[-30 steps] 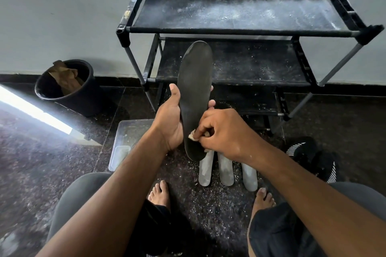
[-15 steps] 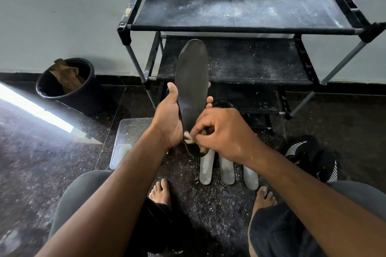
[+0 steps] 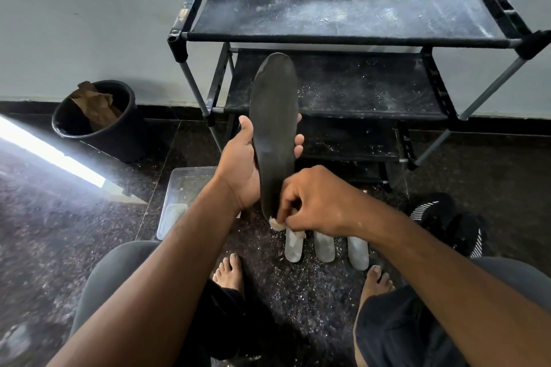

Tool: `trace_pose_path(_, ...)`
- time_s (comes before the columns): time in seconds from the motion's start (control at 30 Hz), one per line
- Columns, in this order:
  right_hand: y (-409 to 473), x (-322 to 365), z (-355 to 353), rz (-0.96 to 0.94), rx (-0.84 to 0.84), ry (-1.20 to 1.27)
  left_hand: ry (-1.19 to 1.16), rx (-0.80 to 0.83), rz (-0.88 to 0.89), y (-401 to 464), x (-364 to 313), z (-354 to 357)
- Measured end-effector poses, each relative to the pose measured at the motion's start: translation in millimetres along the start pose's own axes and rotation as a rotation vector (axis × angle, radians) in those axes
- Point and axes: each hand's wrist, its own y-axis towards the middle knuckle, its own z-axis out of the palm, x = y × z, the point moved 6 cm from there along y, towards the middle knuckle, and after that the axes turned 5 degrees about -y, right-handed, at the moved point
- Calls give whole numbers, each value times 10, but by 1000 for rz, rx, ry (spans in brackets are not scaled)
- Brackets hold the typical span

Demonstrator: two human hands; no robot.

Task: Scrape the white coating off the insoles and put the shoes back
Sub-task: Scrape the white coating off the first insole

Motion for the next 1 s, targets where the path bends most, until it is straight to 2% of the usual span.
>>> trace_pose_path(0.1, -38, -97, -203, 36, -74, 33, 14, 3, -4, 16, -5, 7)
trace_pose_path(0.23, -92, -415, -550, 207, -355, 291, 85, -46, 2, 27, 50, -56)
trace_pose_path(0.37, -33, -654, -496, 385, -514, 396, 220, -226, 90, 47, 95, -188)
trace_pose_path(0.5, 72, -878, -329, 507, -589, 534, 233, -364, 107, 124, 177, -356)
trace_pose_path(0.73, 205, -916, 58, 594, -524, 814, 281, -453, 65, 156, 392, -519)
trace_pose_path(0.83, 260, -1057, 292, 698, -497, 883, 302, -488, 20, 135, 520, -619)
trace_pose_path(0.9, 302, -1169, 484, 770, -431, 896, 301, -508, 2, 142, 625, -763)
trace_pose_path(1.0, 350, -1297, 873, 878, -248, 958, 367, -536, -33, 131, 833, -1052)
